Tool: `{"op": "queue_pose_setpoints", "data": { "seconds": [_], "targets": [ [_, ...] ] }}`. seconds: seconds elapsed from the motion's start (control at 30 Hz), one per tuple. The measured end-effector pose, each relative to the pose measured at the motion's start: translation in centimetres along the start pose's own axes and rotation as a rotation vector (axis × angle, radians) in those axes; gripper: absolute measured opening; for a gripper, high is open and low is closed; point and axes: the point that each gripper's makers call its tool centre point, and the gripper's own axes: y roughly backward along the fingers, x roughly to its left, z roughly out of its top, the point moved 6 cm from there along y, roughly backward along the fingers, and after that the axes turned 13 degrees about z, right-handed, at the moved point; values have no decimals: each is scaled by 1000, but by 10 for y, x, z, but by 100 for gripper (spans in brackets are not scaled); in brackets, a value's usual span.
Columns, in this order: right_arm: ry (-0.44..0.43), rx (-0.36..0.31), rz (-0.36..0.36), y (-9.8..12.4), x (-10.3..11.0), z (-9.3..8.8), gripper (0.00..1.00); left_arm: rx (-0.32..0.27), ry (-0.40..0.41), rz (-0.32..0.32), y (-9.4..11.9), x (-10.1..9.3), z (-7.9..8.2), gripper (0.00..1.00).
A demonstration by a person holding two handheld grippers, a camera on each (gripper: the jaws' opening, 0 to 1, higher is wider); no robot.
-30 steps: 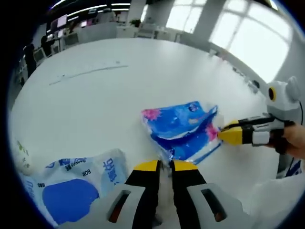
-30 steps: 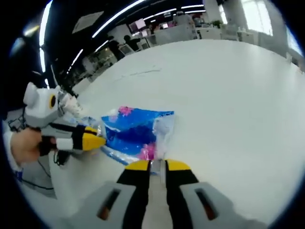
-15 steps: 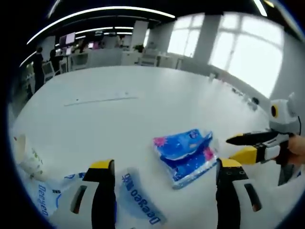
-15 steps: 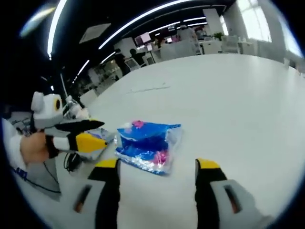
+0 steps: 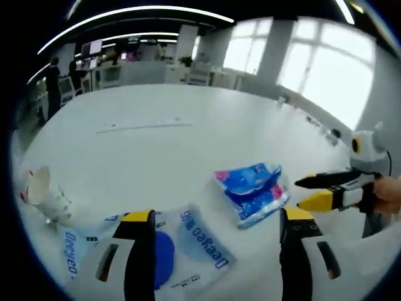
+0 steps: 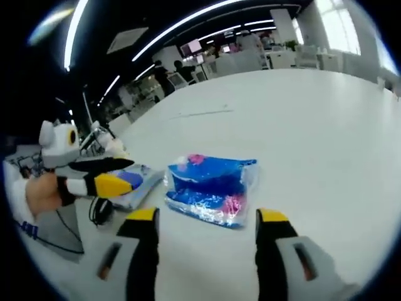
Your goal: Arrange the tabletop items into an orderly group along one side of the table until the central work area is clear of visible clutter.
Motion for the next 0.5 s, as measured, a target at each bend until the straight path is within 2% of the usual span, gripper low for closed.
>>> {"op": "queue_pose_setpoints", "data": {
  "seconds": [0.37, 0.5],
  "targets": [
    [-9, 29, 33, -19, 26, -11, 55, -9, 48, 58, 32, 41, -16, 74],
    [-29, 15, 46, -27, 33, -12, 55, -19, 59, 89, 44, 56, -20, 73]
  ]
}}
